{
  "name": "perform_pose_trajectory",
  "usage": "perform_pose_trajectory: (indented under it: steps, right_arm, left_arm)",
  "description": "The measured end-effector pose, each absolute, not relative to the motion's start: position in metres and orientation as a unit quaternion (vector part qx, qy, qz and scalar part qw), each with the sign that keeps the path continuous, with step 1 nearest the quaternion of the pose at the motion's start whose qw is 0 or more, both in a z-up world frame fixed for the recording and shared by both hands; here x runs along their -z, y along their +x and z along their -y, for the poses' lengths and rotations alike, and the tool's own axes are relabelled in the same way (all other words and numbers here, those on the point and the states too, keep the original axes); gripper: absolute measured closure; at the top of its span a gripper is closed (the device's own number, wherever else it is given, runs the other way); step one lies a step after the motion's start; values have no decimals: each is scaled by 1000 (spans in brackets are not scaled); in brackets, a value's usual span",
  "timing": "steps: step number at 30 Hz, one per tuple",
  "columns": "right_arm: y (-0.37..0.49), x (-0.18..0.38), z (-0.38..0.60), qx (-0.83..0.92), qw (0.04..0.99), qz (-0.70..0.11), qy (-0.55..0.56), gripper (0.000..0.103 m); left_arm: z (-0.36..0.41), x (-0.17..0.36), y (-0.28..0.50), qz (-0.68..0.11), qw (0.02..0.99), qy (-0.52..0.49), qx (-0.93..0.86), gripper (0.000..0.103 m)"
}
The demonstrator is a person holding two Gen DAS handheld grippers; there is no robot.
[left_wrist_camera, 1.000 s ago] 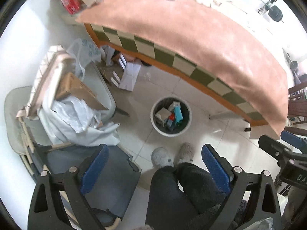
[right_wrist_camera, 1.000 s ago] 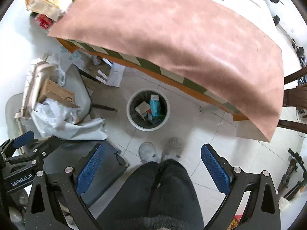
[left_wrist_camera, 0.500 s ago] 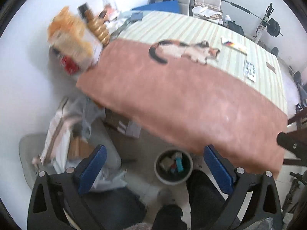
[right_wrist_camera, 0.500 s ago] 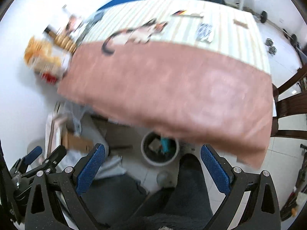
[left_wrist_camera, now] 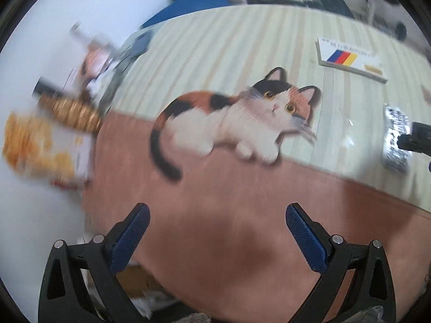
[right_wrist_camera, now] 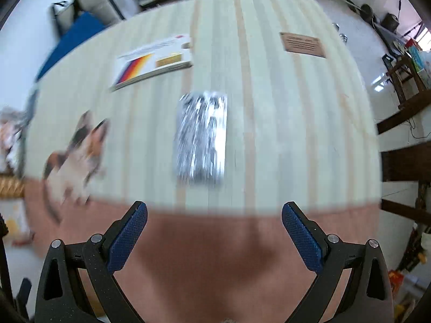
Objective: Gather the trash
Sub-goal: 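Grasp the silver blister pack with the right tool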
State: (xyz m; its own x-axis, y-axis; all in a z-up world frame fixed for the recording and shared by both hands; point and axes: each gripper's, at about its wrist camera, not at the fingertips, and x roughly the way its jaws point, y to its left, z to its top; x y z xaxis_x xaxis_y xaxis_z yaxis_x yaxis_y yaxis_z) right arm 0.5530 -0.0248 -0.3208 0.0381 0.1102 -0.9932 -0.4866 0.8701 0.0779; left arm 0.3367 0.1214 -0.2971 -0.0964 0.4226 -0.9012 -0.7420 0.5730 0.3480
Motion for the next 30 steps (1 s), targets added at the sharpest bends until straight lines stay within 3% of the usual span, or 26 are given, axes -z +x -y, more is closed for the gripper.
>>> perform_pose_trajectory:
  steps: [2,4,6,10,11,12,14,20,26,29,30]
  right_arm:
    - [566,341,7,-212,697,-669,-148,5]
    - [571,359,-13,-215,687,-672,-177,26]
    - [566,359,-27,-225,694,-650,-214,36]
    - [568,355,-25,-254,688,-642,-224,40]
    - [571,349,-20,-258,694,-635,-219,55]
    - [580,342,-13,-259,699,-631,-218,64]
    - [596,338,-4,-257,694,-640,-208,74]
    - [657,347,37,-213,689,-673,-165,75]
    - [692,352,78,-181,676,-710,-80,73]
    - [696,354,83,-184,670,-717,-55,67]
    - [694,354,83,-186,666,-721,-42,60]
  left_arm:
    - [-137,310,363,-608,656,-112,-432,0]
    - [-148,317,384,-617,660,-87,-419,0]
    - [-157,321,409,-624,670,-53,-398,0]
    - [-163,320,468,-627,706,47,-327,0]
    - [-162,320,488,-626,714,88,-299,0]
    - [-160,321,502,-627,718,119,-277,0]
    - [-151,328,536,-630,722,187,-215,0]
    - [-116,356,596,-641,692,328,-52,0]
    - [-115,379,618,-671,651,353,39,1]
    - [-120,375,622,-686,654,312,74,12]
    - [-121,372,622,-694,653,289,86,30]
